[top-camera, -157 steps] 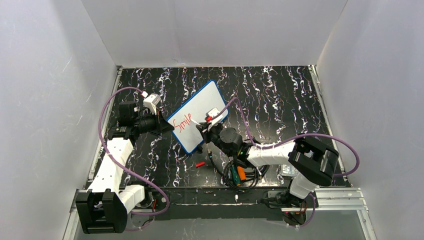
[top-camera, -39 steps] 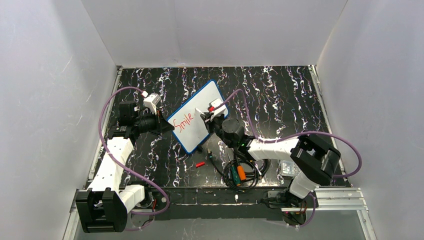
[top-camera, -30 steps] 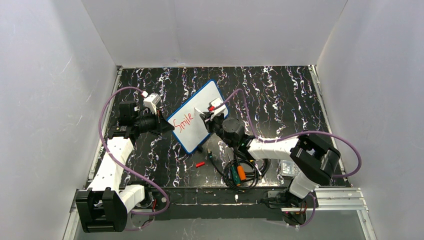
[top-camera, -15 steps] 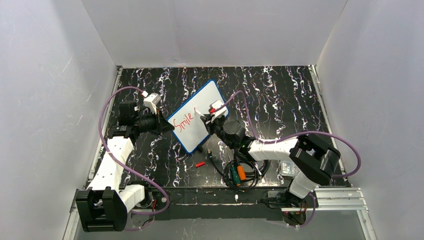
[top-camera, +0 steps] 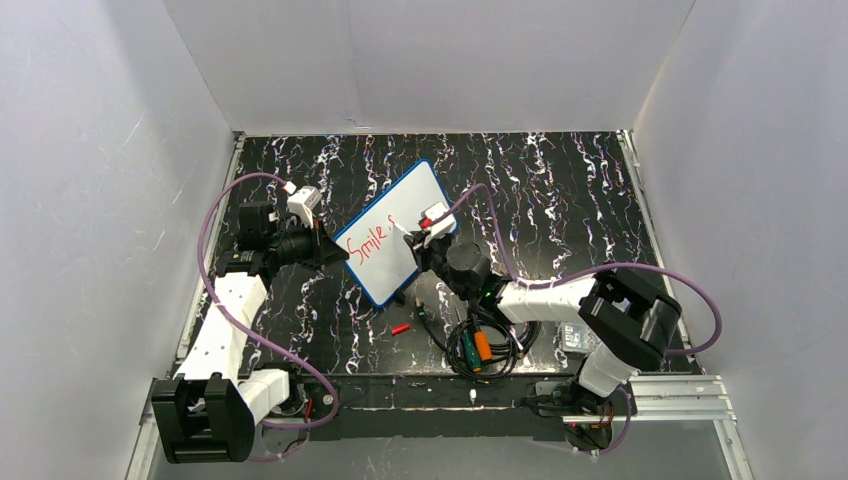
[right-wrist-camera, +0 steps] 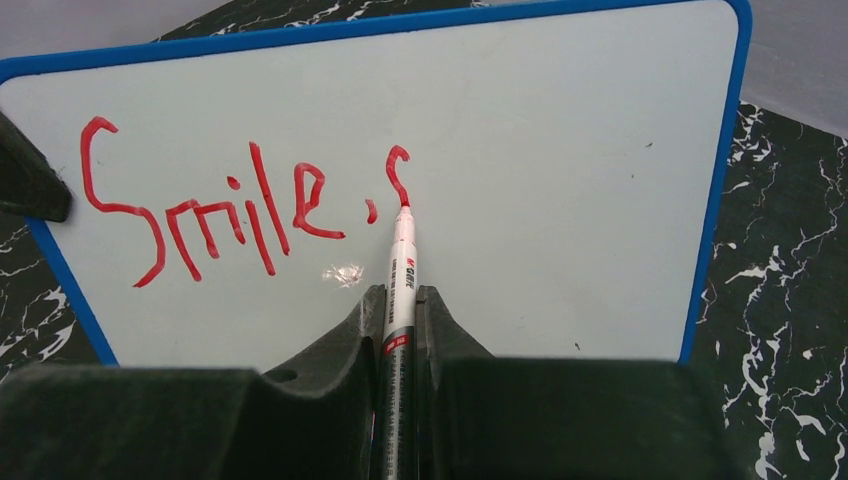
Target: Write a sentence on the whiteboard
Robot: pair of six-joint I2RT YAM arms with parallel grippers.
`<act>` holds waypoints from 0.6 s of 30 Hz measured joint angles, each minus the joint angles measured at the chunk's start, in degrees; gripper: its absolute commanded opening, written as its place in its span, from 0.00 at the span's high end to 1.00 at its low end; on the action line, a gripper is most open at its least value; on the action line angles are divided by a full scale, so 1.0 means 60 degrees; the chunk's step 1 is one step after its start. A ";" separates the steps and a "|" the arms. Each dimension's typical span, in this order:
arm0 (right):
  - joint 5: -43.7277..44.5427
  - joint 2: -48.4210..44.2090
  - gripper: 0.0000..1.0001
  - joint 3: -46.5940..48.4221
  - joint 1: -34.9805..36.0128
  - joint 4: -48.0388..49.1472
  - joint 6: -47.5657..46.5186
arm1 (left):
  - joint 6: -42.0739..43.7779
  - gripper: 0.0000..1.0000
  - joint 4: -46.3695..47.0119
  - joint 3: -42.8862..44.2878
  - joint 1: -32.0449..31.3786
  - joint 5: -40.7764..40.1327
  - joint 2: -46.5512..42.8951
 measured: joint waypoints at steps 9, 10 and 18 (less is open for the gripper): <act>-0.0051 -0.0142 0.99 -0.0302 0.0055 -0.0091 0.0102 | 0.0011 1.00 0.0000 0.0000 0.0000 0.0007 0.0000; -0.0106 -0.0186 0.99 -0.0346 0.0062 -0.0095 0.0109 | 0.0018 1.00 0.0004 0.0000 0.0000 0.0015 0.0000; -0.0437 -0.1024 0.99 -0.0619 0.0117 -0.0160 0.0219 | 0.0036 1.00 0.0000 0.0000 0.0000 0.0040 0.0000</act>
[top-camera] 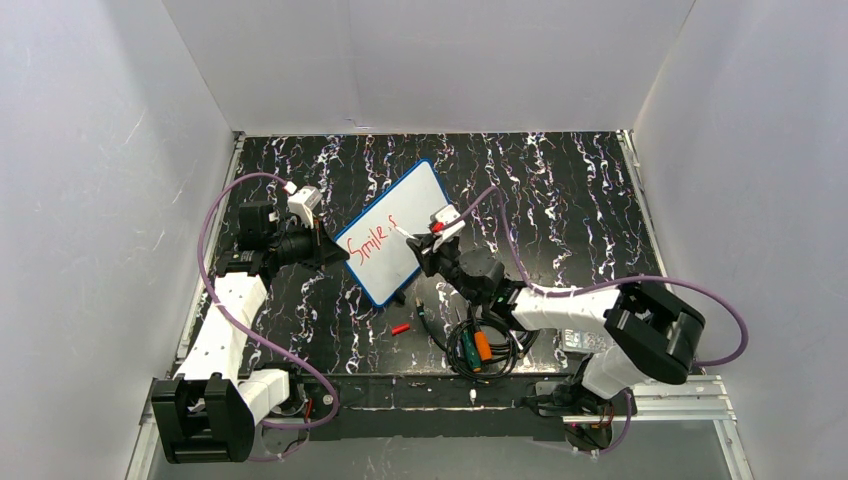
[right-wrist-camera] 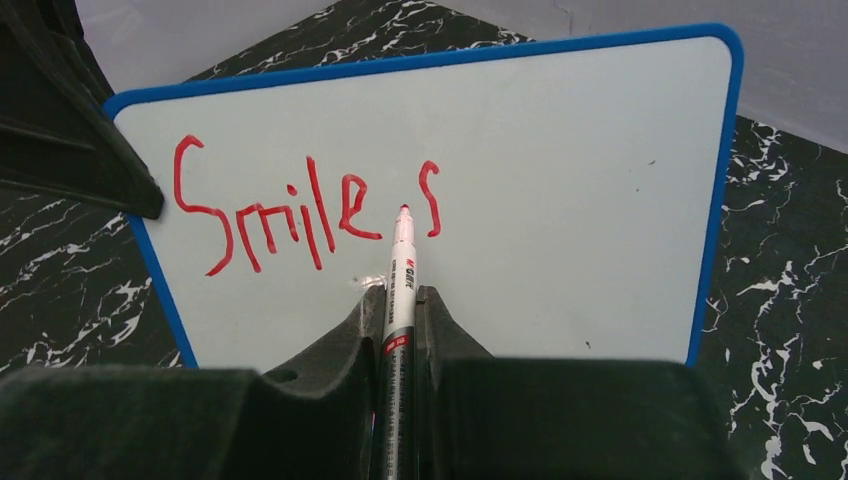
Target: Write a sentence on the whiteboard
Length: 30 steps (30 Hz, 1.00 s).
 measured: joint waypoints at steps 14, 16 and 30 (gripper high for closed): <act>0.0291 0.0517 0.99 0.0565 -0.0062 -0.0146 -0.0302 | 0.0000 1.00 0.0004 0.0000 0.0000 0.0004 0.0000; 0.0291 0.0637 0.99 0.0597 -0.0087 -0.0146 -0.0364 | 0.0000 1.00 0.0004 0.0000 0.0000 0.0004 0.0000; 0.0466 0.1071 0.99 0.0903 -0.0211 -0.0066 -0.0419 | -0.0069 1.00 0.0007 0.0000 0.0000 -0.0004 0.0018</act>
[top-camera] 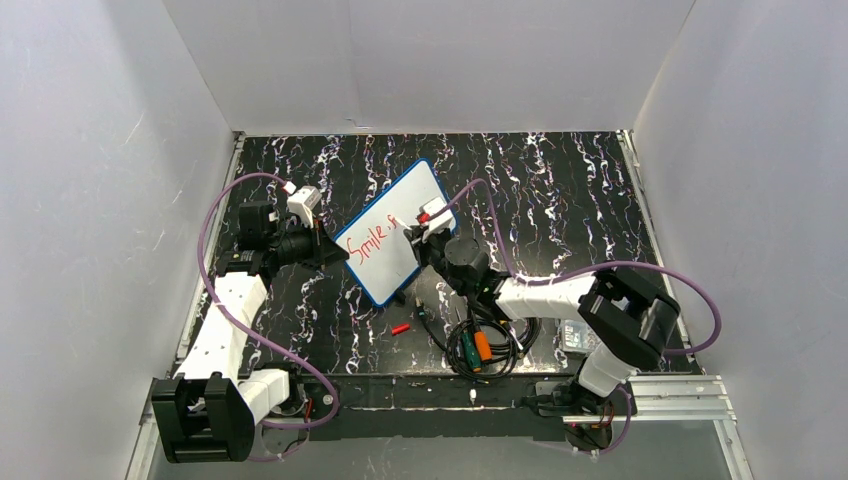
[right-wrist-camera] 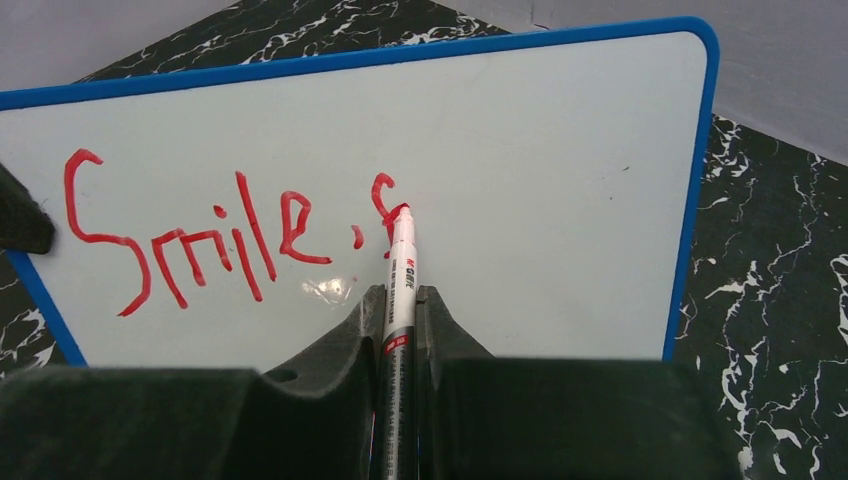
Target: Write a sentence on the whiteboard
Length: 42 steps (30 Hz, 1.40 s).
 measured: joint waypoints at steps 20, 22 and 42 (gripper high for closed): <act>-0.0055 -0.0047 0.99 0.0142 -0.0193 0.0011 -0.0011 | 0.0011 1.00 0.0000 0.0004 0.0000 0.0007 0.0004; -0.0117 -0.0047 0.99 0.0149 -0.0193 0.0007 -0.0091 | 0.0015 1.00 0.0000 0.0004 0.0000 0.0007 0.0004; -0.0306 0.0007 0.99 0.0113 -0.0193 0.0055 -0.0138 | 0.0000 1.00 0.0004 0.0004 0.0000 0.0011 0.0018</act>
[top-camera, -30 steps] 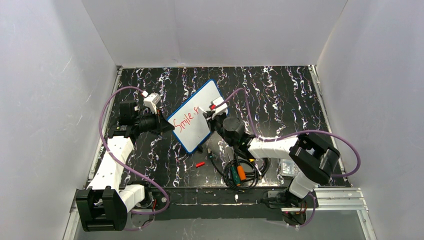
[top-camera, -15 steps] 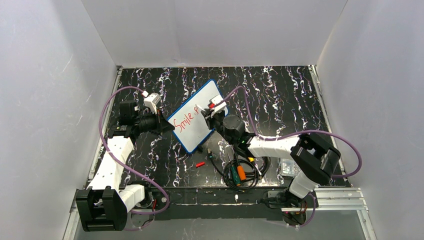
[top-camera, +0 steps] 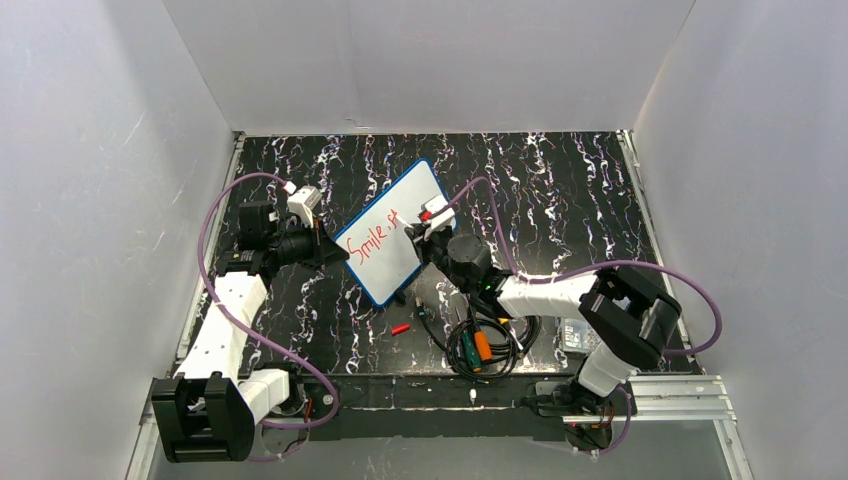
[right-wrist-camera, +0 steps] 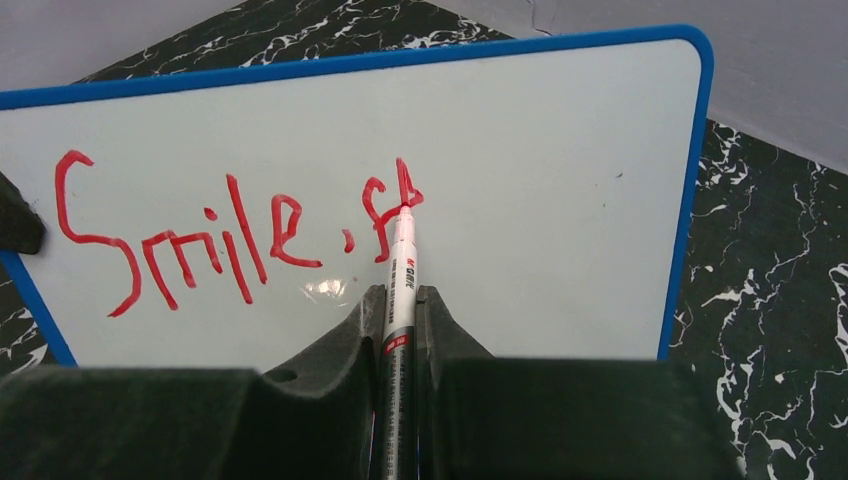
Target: Write a sentence on the whiteboard
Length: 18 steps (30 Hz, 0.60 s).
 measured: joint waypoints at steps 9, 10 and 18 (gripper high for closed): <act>0.0015 -0.0047 0.99 -0.0455 0.0000 0.0102 0.0240 | -0.0036 1.00 -0.0004 0.0015 0.0000 -0.0004 0.0022; 0.0018 -0.0047 0.99 -0.0470 0.0000 0.0102 0.0240 | -0.0040 1.00 -0.0004 0.0015 0.0000 -0.0004 0.0025; 0.0259 -0.0055 0.99 -0.0492 0.0004 0.0080 0.0186 | -0.0033 1.00 -0.0015 0.0029 0.0000 0.0000 0.0036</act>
